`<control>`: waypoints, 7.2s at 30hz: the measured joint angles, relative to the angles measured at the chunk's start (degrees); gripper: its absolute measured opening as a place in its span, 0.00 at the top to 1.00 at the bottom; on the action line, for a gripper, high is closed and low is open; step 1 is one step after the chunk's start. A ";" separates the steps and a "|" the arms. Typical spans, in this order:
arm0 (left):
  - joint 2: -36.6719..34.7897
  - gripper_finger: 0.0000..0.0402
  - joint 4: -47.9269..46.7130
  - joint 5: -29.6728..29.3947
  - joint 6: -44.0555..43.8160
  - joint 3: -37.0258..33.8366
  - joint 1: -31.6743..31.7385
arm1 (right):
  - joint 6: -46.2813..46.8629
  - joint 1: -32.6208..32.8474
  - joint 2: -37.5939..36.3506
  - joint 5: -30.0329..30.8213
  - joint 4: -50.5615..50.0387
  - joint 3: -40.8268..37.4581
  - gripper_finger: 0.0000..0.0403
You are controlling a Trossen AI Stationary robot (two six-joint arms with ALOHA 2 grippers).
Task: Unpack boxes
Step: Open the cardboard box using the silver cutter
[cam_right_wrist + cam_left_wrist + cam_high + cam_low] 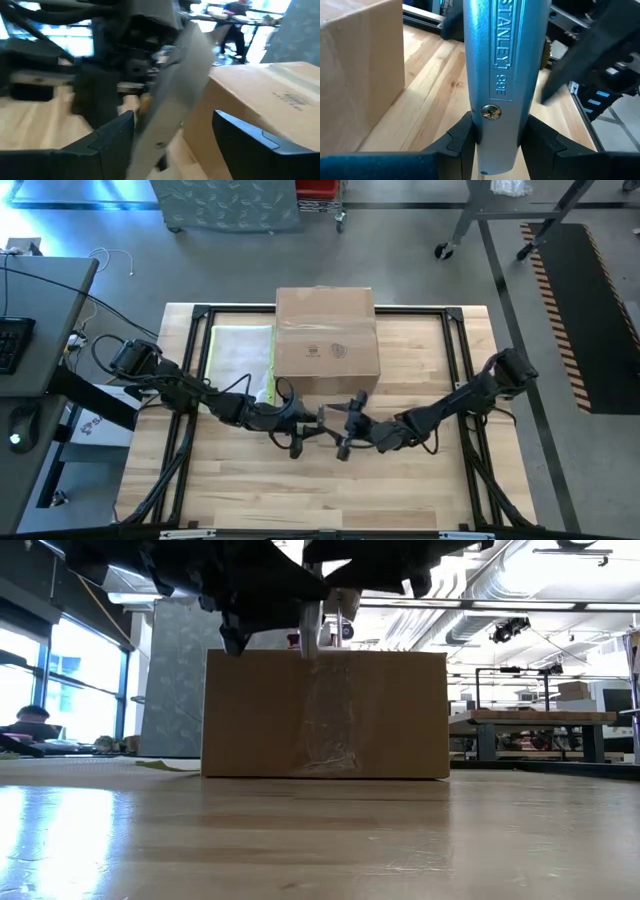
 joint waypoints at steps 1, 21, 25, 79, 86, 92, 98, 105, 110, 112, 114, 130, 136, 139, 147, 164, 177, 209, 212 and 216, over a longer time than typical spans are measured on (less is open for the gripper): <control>0.00 0.74 -0.08 0.11 0.06 0.00 0.02 | 0.46 0.00 0.12 0.66 0.08 0.00 0.39; -0.13 0.74 0.00 -0.17 -0.22 0.11 0.22 | 8.50 0.07 0.30 10.10 2.74 0.00 0.51; -0.13 0.74 -0.18 -0.31 0.08 0.11 0.22 | 5.15 0.07 0.30 10.65 3.02 0.00 0.51; -7.33 0.74 -2.13 8.21 7.56 0.93 24.33 | -5.69 -17.80 -13.14 -2.14 -7.80 -0.02 0.35; -7.34 0.74 -3.66 3.75 13.91 4.05 27.70 | 12.90 -25.09 -12.77 -22.78 -6.24 -2.02 0.29; -7.34 0.74 -2.69 -2.99 24.77 4.72 25.69 | 16.17 -23.10 -5.19 -7.97 8.23 -1.73 0.29; -7.29 0.74 -1.44 -7.82 27.66 4.72 22.11 | 14.33 -24.05 -3.92 -4.87 15.47 -1.64 0.36; -7.08 0.74 -0.13 -13.36 28.06 4.71 19.04 | 9.04 -26.59 -4.47 -14.68 17.73 -1.61 0.74; -9.62 0.65 -5.92 -12.61 29.25 4.72 20.09 | 6.16 -29.86 -6.24 -20.96 11.69 -0.77 0.83; -13.04 0.50 -11.33 -8.61 27.50 5.14 22.10 | 5.79 -33.21 -8.21 -25.06 5.66 0.50 0.84; -17.20 0.37 -17.02 -1.13 25.57 6.29 25.36 | 5.51 -36.32 -9.79 -29.83 -0.74 2.95 0.84; -16.54 0.28 -4.21 32.27 18.98 6.58 37.44 | -7.40 -38.91 -10.06 -58.14 -17.89 10.56 0.84; -11.70 0.35 0.03 32.41 17.11 7.64 35.11 | -10.40 -37.81 -10.04 -58.52 -18.16 10.56 0.84; -11.13 0.44 0.05 32.32 17.07 8.20 35.04 | -10.41 -38.49 -10.04 -57.67 -18.42 10.56 0.84; -10.80 0.79 0.27 35.17 18.03 8.44 37.68 | -10.68 -39.04 -10.04 -57.61 -18.84 10.56 0.84; -6.82 0.83 9.08 37.91 15.03 8.35 38.39 | -12.01 -39.03 -10.00 -57.70 -20.43 10.49 0.84; -12.69 0.88 2.58 37.15 14.69 8.35 41.68 | -13.10 -39.13 -10.28 -53.04 -20.70 10.56 0.63; -17.33 0.88 26.90 35.18 16.93 8.39 39.06 | 13.20 -41.18 8.23 -62.99 50.67 8.02 0.28; -17.33 0.88 26.74 34.99 16.93 8.39 39.04 | 14.08 -41.16 8.21 -65.90 48.72 10.42 0.38; -17.33 0.88 26.48 35.02 16.95 8.39 39.04 | 13.87 -41.18 8.32 -67.40 47.89 11.04 0.60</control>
